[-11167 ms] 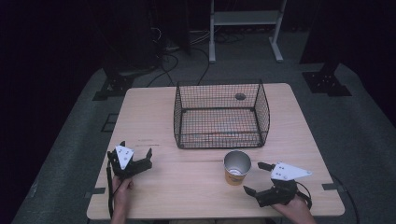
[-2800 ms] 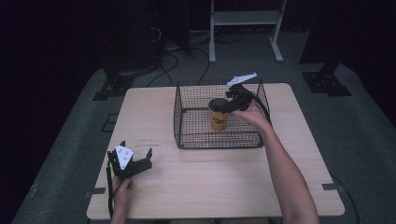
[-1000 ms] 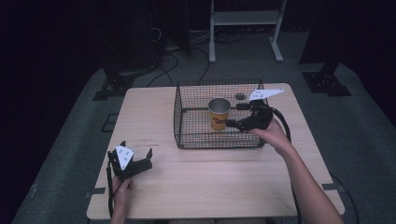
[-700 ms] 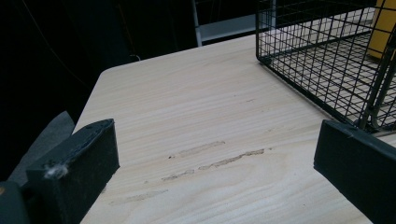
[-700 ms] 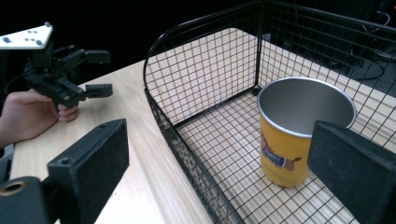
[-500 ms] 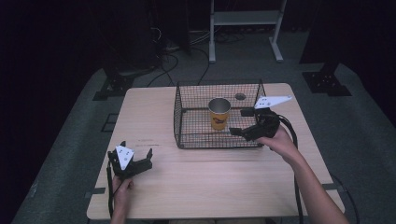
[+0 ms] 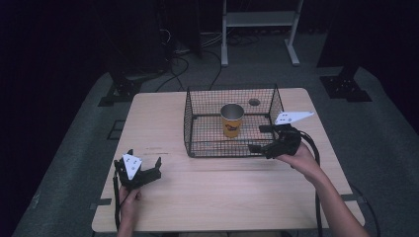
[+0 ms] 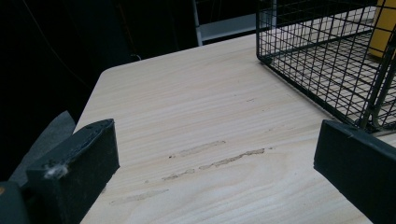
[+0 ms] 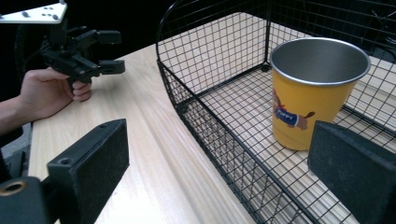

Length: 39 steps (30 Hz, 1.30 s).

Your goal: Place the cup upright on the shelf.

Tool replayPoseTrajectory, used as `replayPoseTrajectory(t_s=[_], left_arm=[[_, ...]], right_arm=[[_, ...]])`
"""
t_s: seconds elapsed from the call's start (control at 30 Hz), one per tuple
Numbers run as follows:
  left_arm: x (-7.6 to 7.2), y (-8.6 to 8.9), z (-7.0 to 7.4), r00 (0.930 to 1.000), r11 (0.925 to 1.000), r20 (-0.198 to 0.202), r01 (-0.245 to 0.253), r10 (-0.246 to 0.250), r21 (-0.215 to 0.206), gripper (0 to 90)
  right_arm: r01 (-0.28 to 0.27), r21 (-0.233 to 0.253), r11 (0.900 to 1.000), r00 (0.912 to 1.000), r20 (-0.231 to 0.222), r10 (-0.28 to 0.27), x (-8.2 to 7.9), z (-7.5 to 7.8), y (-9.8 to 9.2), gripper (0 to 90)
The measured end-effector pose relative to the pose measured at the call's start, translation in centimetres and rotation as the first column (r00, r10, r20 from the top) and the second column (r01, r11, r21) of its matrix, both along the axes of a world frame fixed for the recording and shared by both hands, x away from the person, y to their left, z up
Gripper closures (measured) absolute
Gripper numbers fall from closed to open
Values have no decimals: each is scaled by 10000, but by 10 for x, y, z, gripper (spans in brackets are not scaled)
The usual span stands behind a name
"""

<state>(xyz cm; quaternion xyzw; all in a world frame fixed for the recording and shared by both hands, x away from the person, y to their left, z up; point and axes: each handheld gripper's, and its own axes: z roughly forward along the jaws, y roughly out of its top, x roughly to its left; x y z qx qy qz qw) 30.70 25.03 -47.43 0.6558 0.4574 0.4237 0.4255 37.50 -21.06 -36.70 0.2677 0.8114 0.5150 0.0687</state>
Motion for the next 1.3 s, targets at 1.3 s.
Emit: replayPoseTrajectory(t_s=[1.3], left_arm=[[0,0,0,10000,10000,5,6,-6,24,0]], right_arm=[[-261,-47,9996,9991,-333,259,-37,-27,-21,49]])
